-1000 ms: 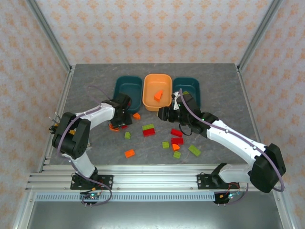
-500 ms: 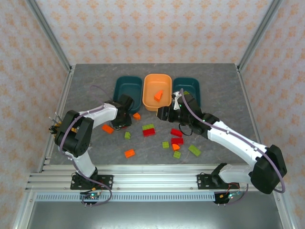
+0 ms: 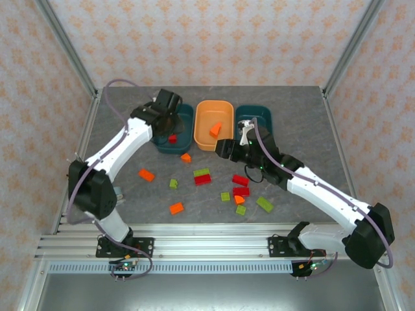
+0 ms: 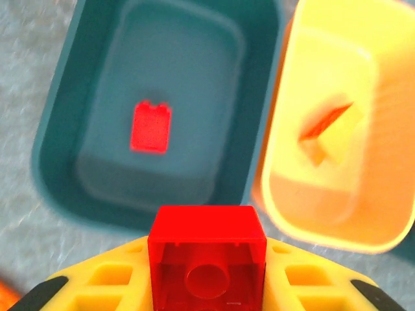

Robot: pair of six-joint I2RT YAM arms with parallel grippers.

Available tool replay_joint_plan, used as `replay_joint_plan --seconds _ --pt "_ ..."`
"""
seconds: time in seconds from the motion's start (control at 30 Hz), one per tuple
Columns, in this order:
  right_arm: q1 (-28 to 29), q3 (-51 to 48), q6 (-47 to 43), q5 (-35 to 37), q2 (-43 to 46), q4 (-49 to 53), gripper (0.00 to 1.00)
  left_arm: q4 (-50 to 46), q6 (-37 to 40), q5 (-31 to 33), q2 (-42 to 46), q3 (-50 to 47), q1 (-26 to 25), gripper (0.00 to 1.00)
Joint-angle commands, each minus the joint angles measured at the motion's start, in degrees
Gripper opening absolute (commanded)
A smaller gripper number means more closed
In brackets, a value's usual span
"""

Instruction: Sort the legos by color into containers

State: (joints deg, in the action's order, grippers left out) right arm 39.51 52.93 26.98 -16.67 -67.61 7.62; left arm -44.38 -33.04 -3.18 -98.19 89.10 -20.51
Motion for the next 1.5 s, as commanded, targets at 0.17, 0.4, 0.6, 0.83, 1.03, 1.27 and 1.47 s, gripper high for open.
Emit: replay_joint_plan --seconds 0.17,0.4,0.6,0.83,1.03,1.27,1.47 --pt "-0.13 5.32 2.09 5.35 -2.84 -0.64 0.6 -4.92 5.5 -2.86 -20.66 15.04 3.15 0.33" --pt "-0.4 4.92 3.36 7.24 -2.27 5.72 0.6 -5.32 6.71 -4.94 -27.11 18.71 3.9 0.37" --pt "-0.95 4.72 5.99 12.71 -1.29 14.73 0.6 -5.77 7.11 -4.48 -27.17 18.71 3.9 0.52" --pt "-6.01 8.77 15.41 17.73 -1.4 46.49 0.58 -6.51 6.12 -2.69 -20.96 18.48 3.34 0.74" --pt "-13.28 1.44 25.8 7.6 2.13 58.26 0.62 -4.57 4.91 -1.7 -7.41 11.59 -2.31 0.83" --pt "-13.19 -13.15 38.53 -2.22 2.69 44.85 0.82 2.25 2.89 -4.32 8.73 -6.72 -12.47 0.85" --pt "-13.23 -18.39 40.1 -1.43 1.74 38.66 0.88 4.39 -0.87 -5.17 18.39 -17.74 -17.16 0.86"
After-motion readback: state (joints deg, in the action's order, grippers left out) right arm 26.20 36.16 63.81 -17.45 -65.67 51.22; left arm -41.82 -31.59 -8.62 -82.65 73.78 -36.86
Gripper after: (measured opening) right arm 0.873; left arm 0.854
